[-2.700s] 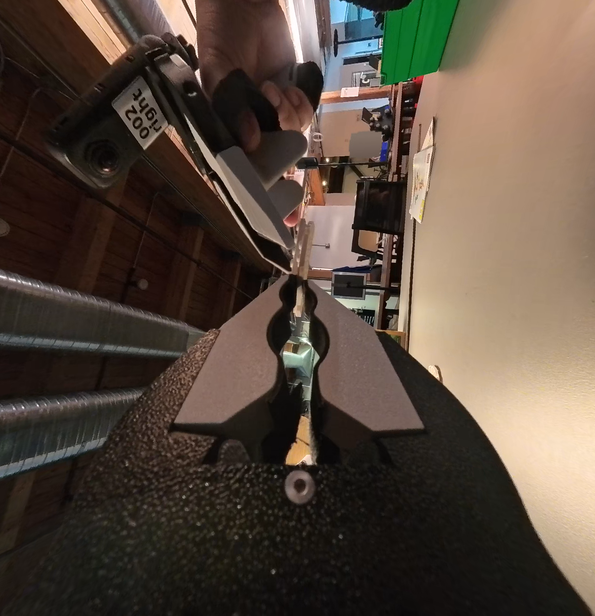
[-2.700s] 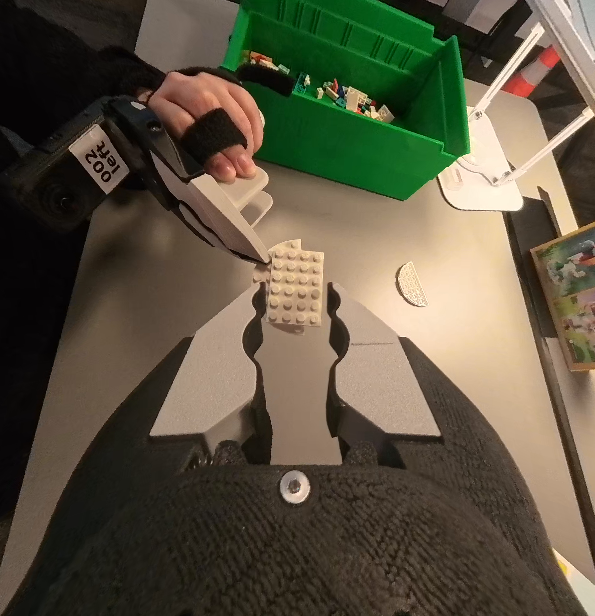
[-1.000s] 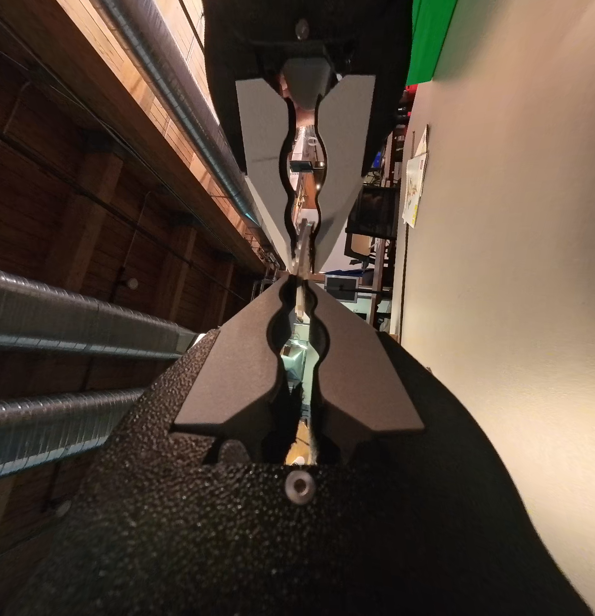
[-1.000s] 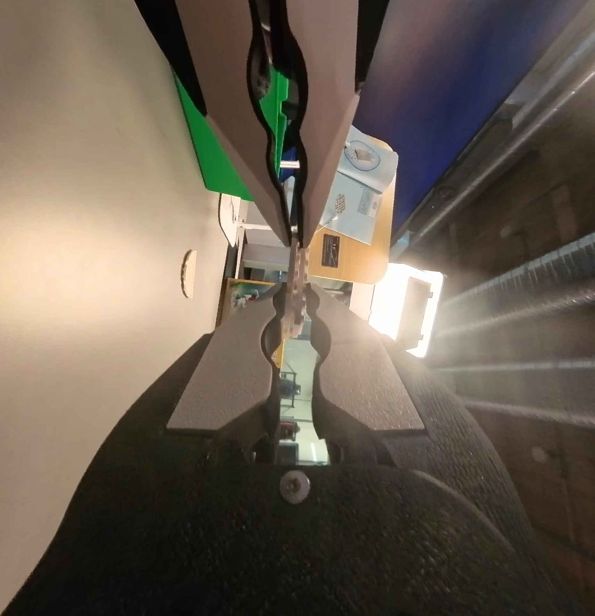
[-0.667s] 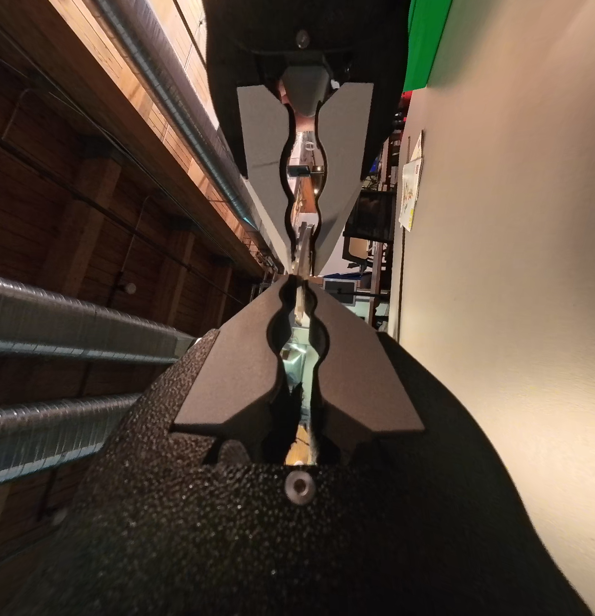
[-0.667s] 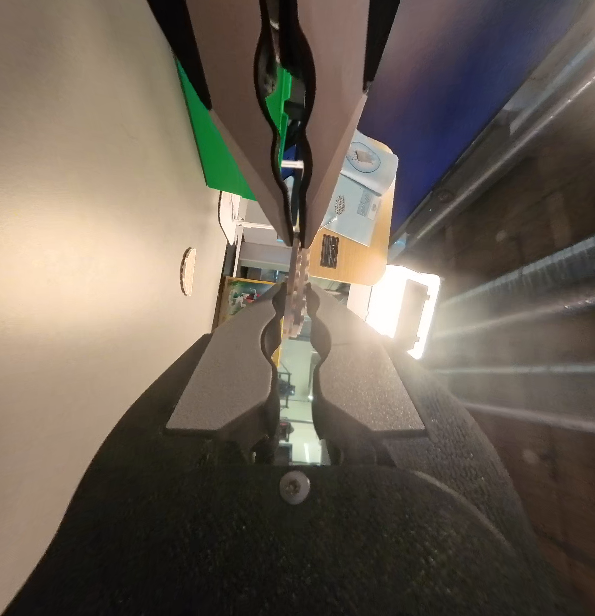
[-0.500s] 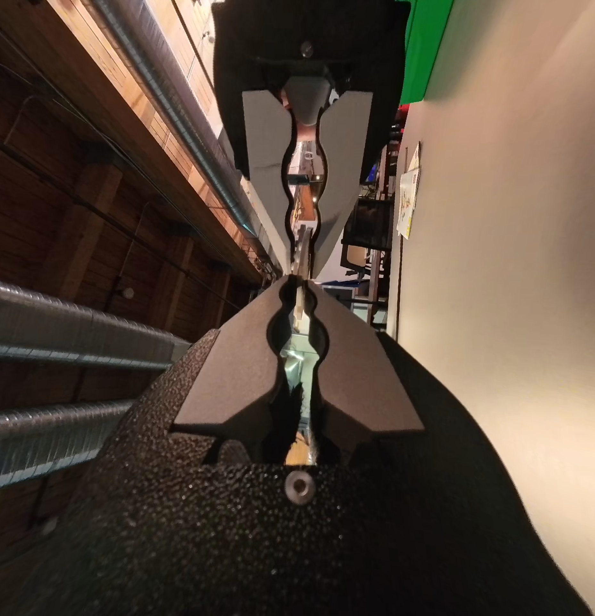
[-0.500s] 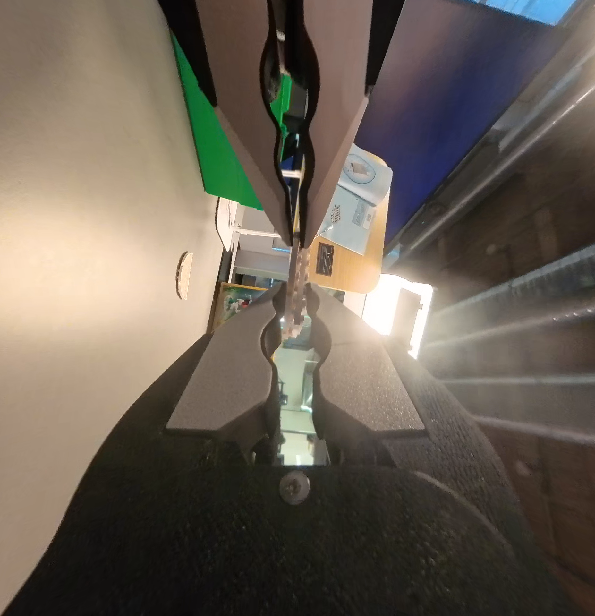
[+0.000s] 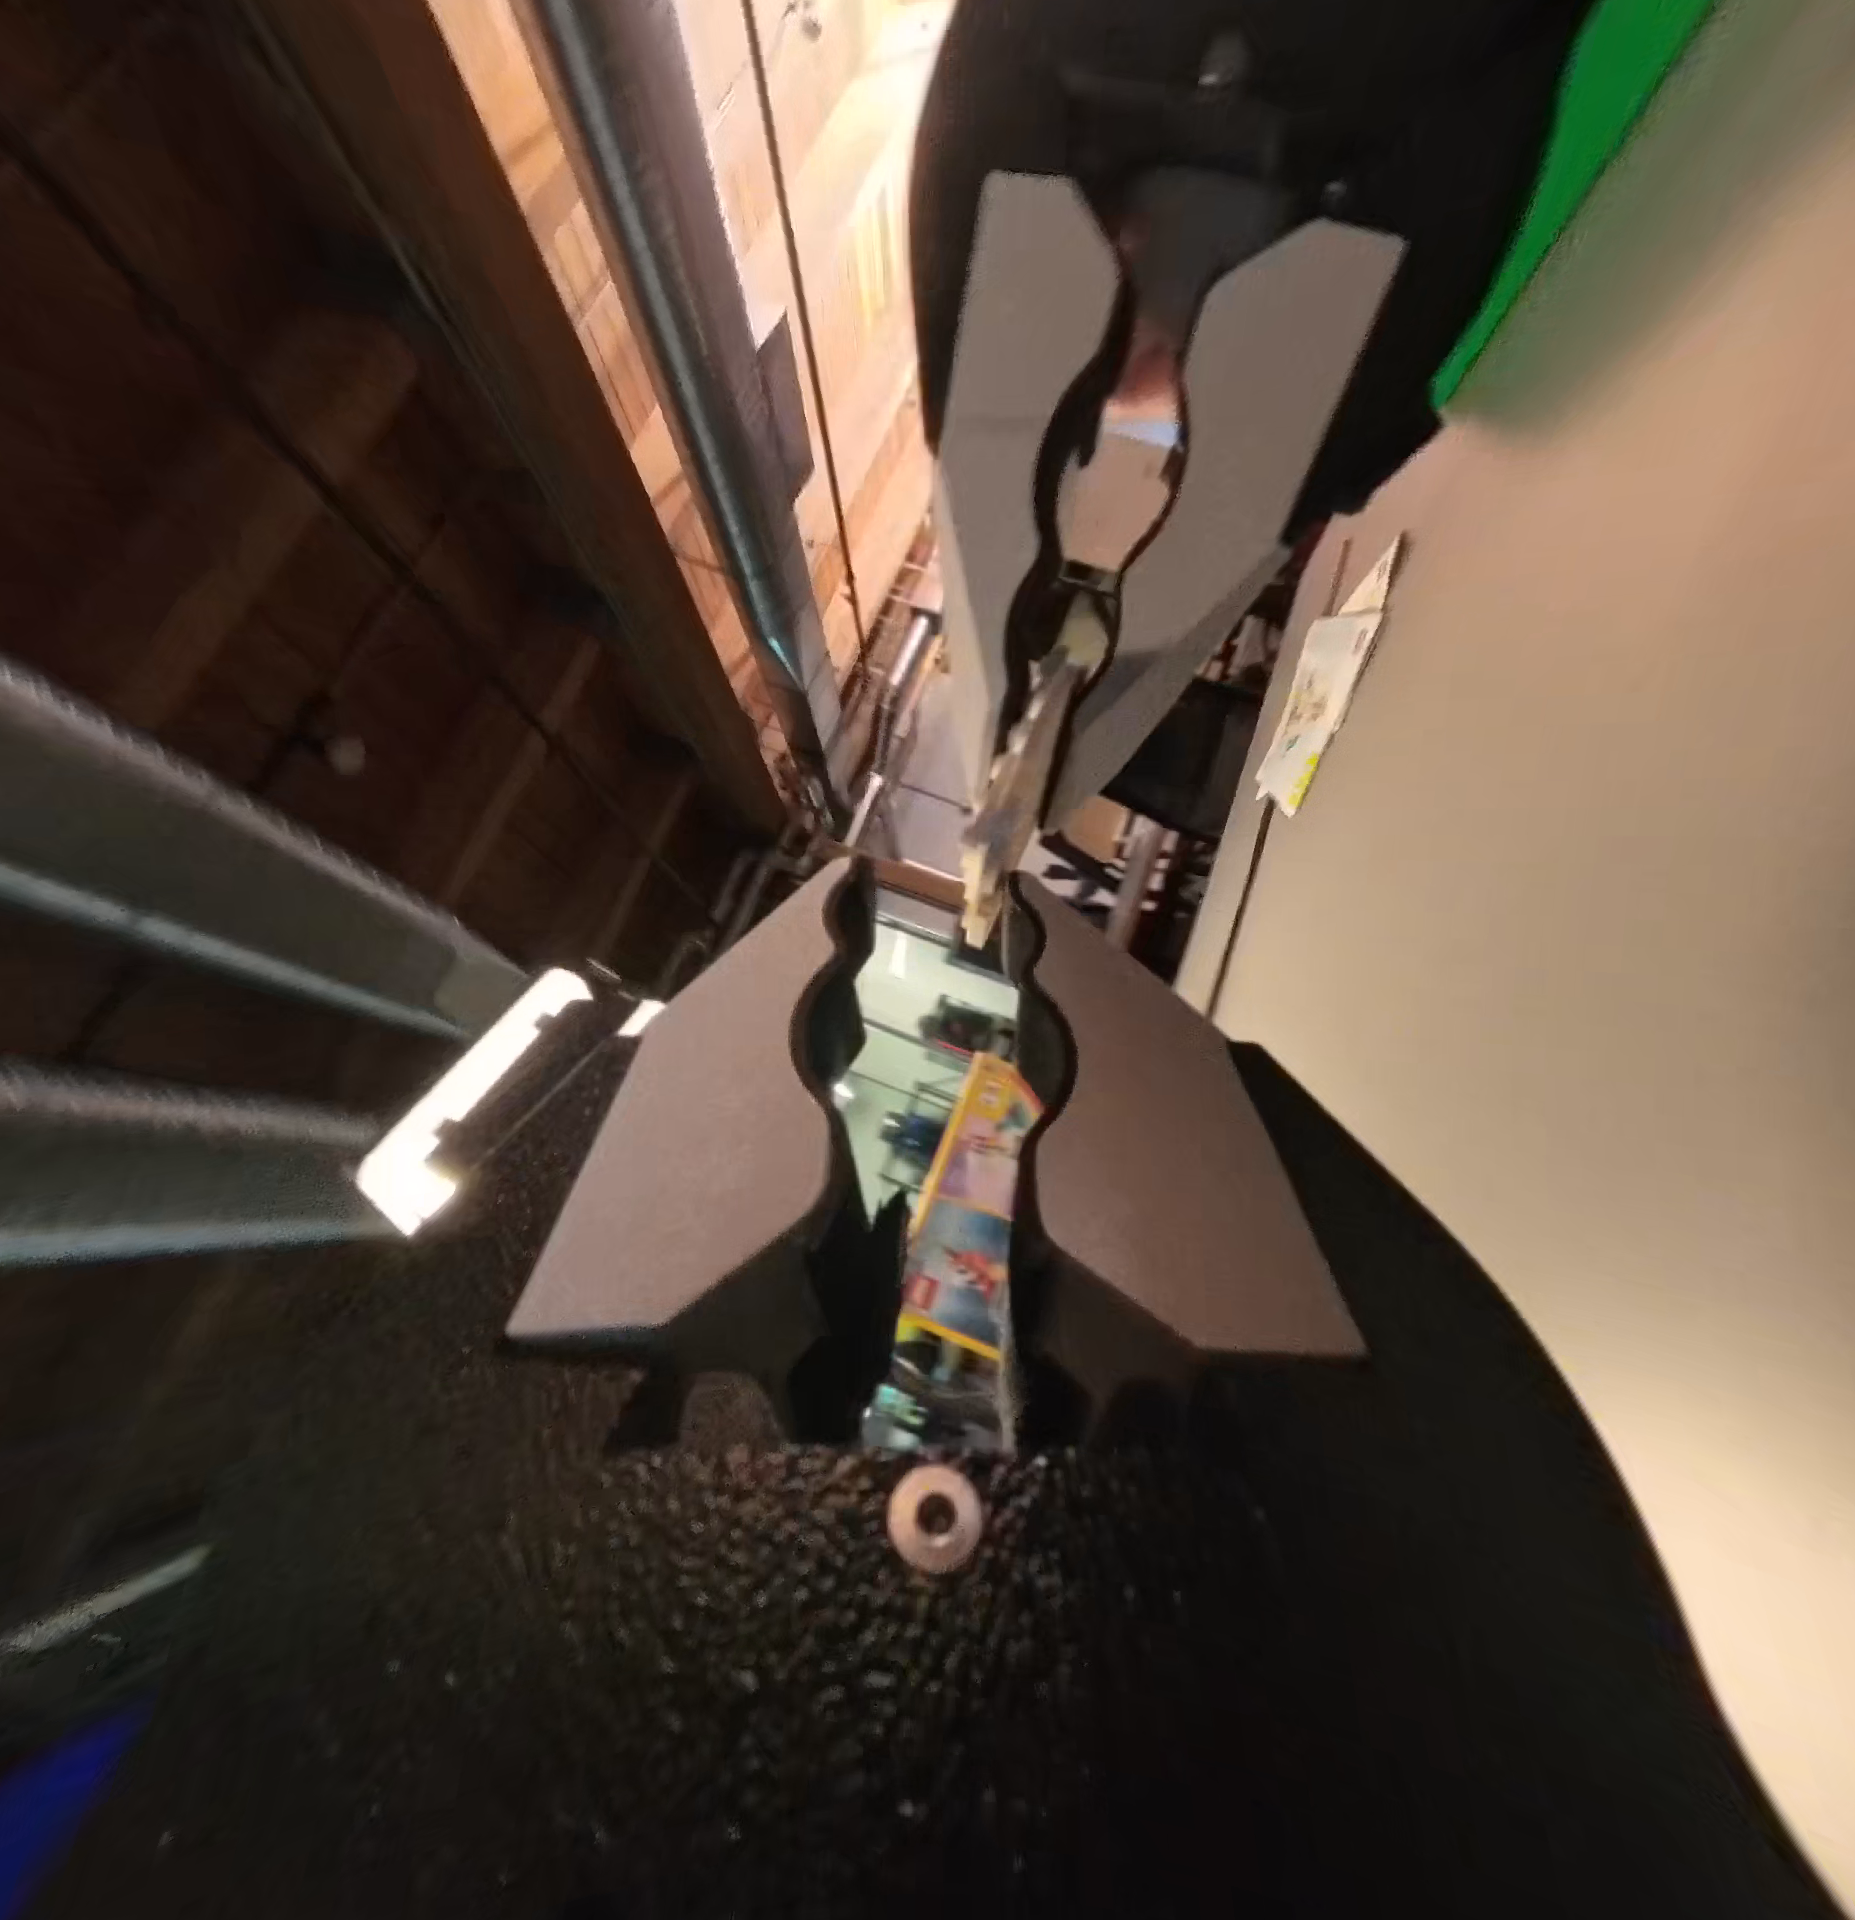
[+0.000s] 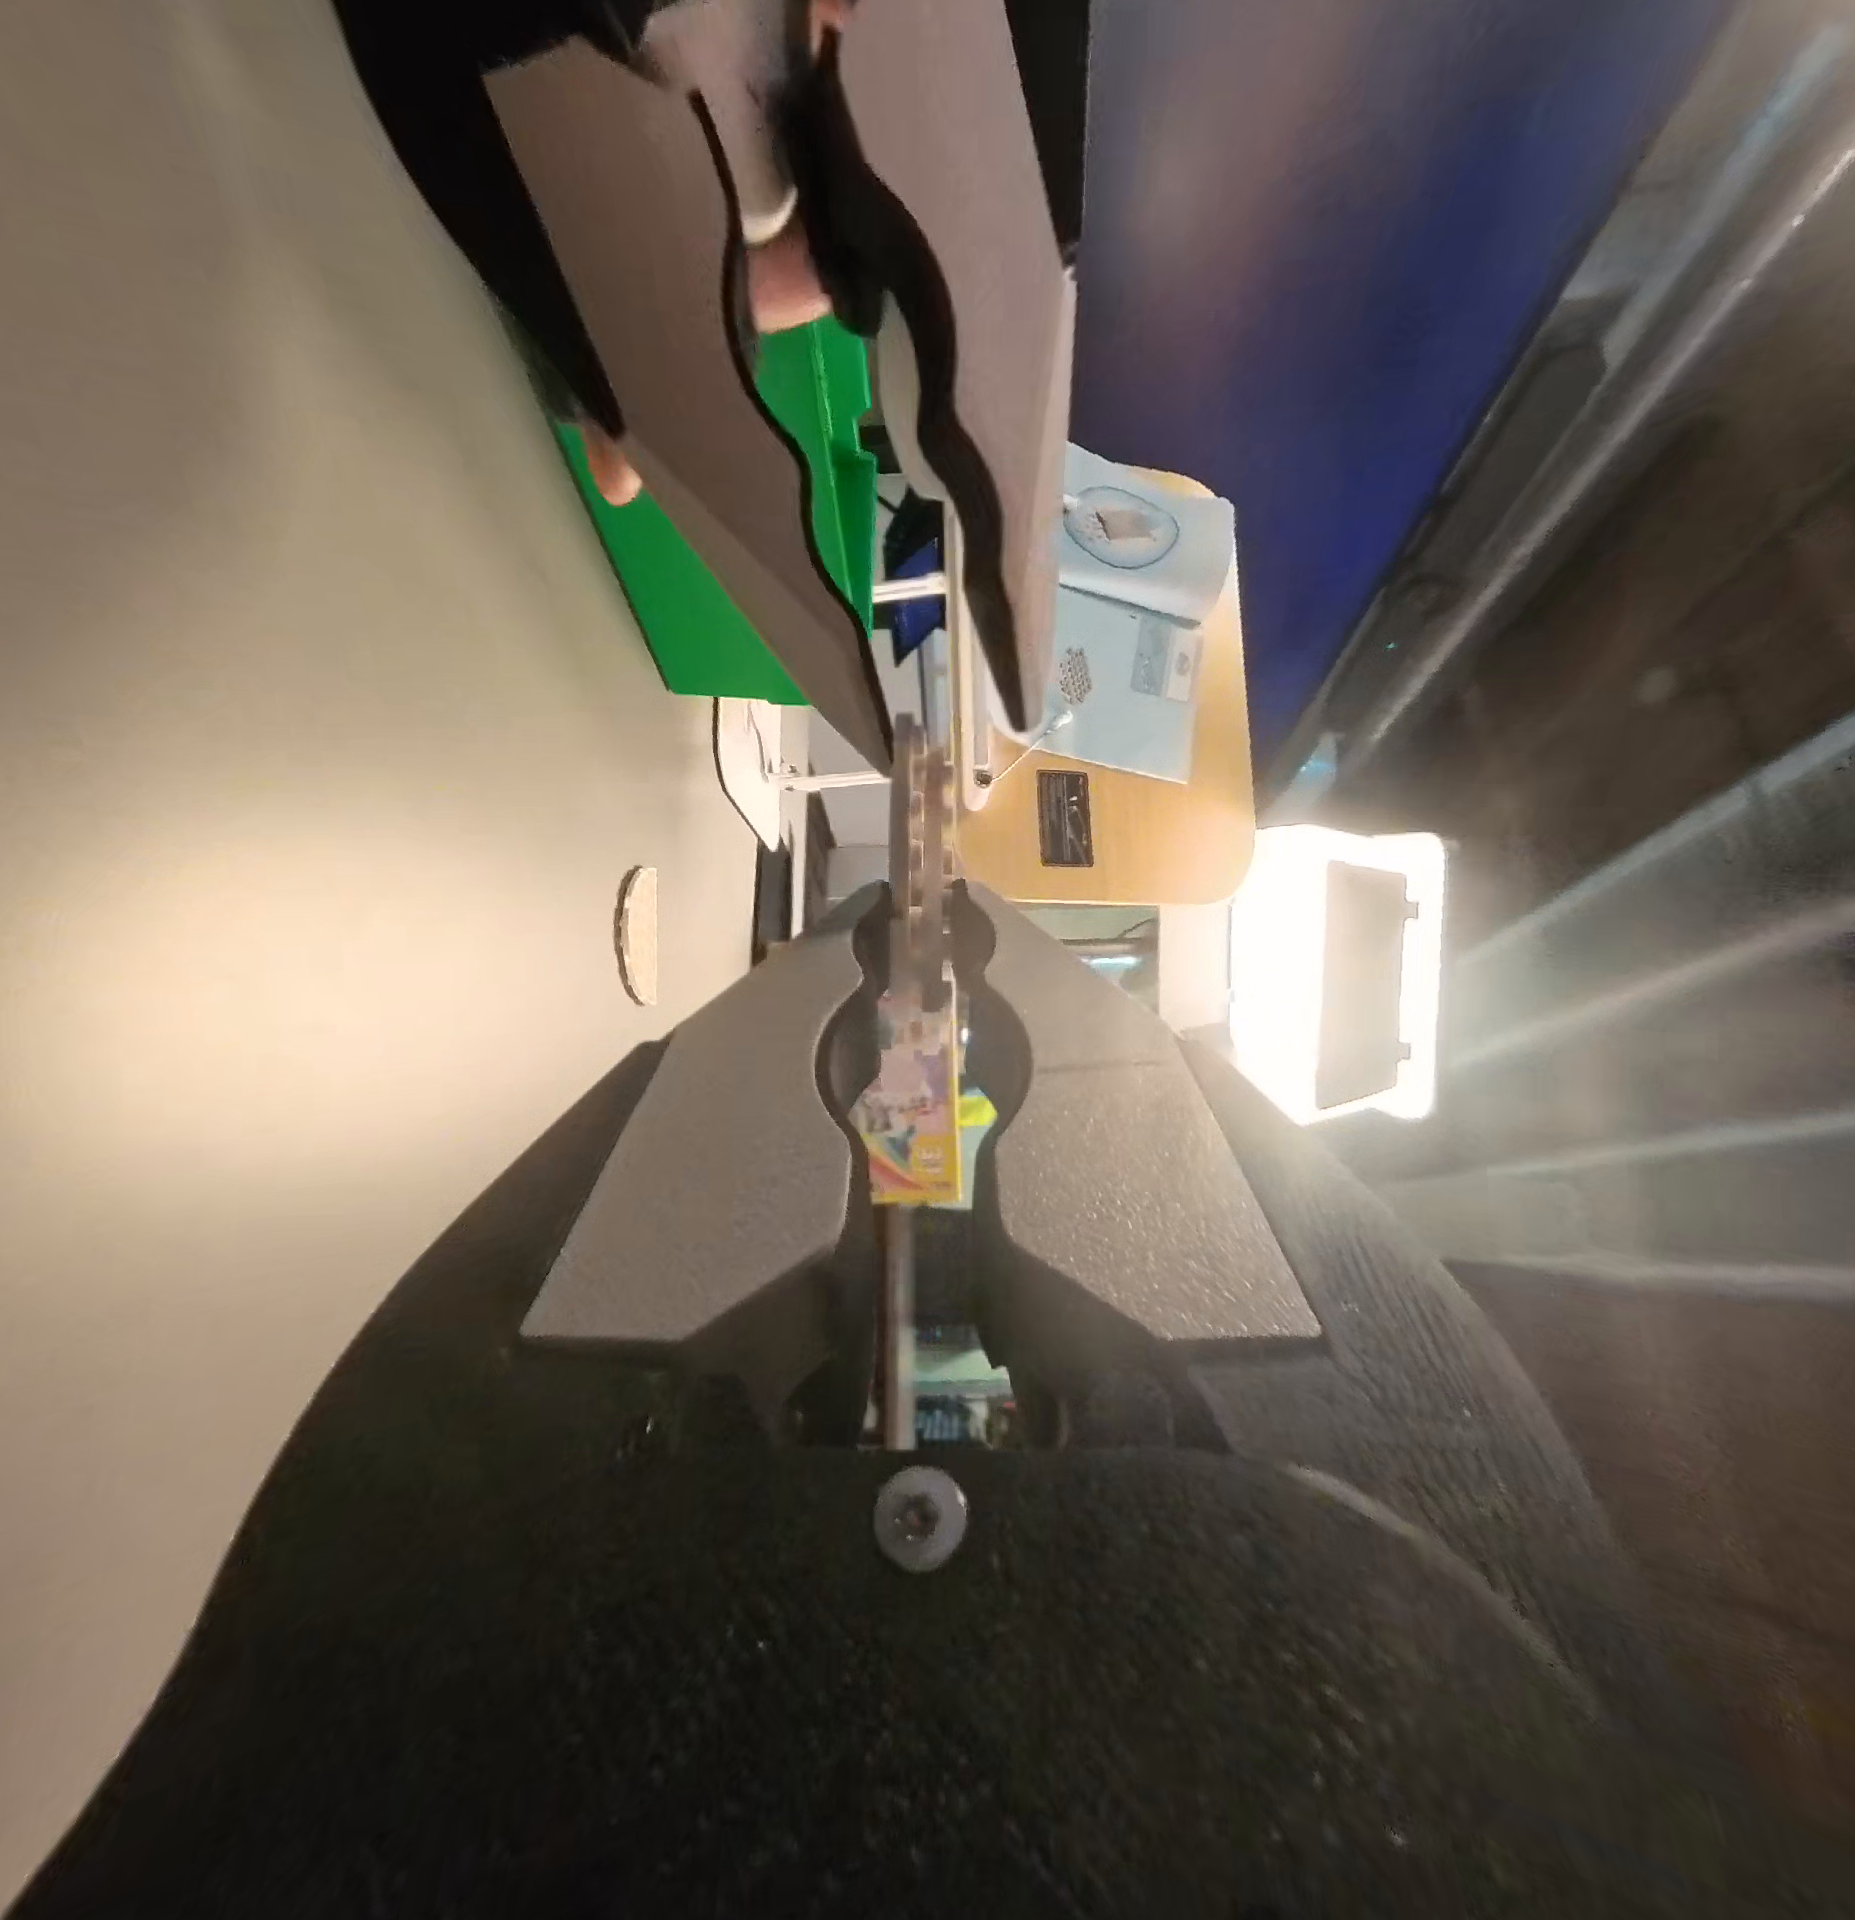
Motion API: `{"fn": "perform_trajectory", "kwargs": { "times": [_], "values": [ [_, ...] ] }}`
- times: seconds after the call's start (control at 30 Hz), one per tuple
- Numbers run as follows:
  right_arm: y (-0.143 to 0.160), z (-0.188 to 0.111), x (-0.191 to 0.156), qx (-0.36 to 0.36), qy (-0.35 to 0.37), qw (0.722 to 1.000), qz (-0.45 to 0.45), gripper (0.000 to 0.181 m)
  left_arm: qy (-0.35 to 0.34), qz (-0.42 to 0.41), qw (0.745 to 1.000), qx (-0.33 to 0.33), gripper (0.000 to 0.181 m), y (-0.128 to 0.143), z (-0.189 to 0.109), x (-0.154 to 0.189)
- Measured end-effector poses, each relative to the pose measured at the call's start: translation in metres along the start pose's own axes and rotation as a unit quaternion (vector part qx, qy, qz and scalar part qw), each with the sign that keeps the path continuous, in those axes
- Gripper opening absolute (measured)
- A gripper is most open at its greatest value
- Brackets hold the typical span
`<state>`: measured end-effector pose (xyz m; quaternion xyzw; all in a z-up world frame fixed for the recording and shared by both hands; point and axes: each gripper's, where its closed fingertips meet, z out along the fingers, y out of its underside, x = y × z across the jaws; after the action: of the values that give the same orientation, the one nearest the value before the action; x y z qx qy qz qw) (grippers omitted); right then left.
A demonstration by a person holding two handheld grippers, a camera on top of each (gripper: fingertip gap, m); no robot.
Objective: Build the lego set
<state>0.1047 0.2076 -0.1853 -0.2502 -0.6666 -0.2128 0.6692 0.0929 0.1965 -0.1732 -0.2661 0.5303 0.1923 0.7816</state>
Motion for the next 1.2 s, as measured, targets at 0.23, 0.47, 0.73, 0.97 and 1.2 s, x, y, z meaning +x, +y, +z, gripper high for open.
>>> {"fn": "perform_trajectory", "kwargs": {
  "times": [0.23, 0.47, 0.73, 0.97, 1.2],
  "values": [
    [-0.003, -0.004, 0.004, 0.014, -0.016, 0.999, 0.049, 0.008, 0.014, 0.007, 1.000, 0.001, 0.004, 0.001, -0.001, 0.003],
    [-0.010, -0.011, 0.009, 0.042, -0.037, 0.995, 0.080, 0.008, 0.033, -0.020, 0.999, 0.029, 0.002, -0.010, -0.005, -0.001],
    [-0.021, -0.019, 0.014, 0.077, -0.076, 0.989, 0.101, 0.009, 0.057, -0.098, 0.991, 0.064, 0.001, -0.019, -0.008, -0.003],
    [-0.015, -0.014, 0.014, 0.031, -0.073, 0.993, 0.084, 0.008, 0.055, -0.106, 0.991, 0.061, 0.001, -0.017, -0.008, -0.005],
    [-0.012, -0.014, 0.010, 0.016, -0.074, 0.995, 0.060, 0.009, 0.061, -0.091, 0.993, 0.054, 0.001, -0.016, -0.006, 0.001]
  ]
}}
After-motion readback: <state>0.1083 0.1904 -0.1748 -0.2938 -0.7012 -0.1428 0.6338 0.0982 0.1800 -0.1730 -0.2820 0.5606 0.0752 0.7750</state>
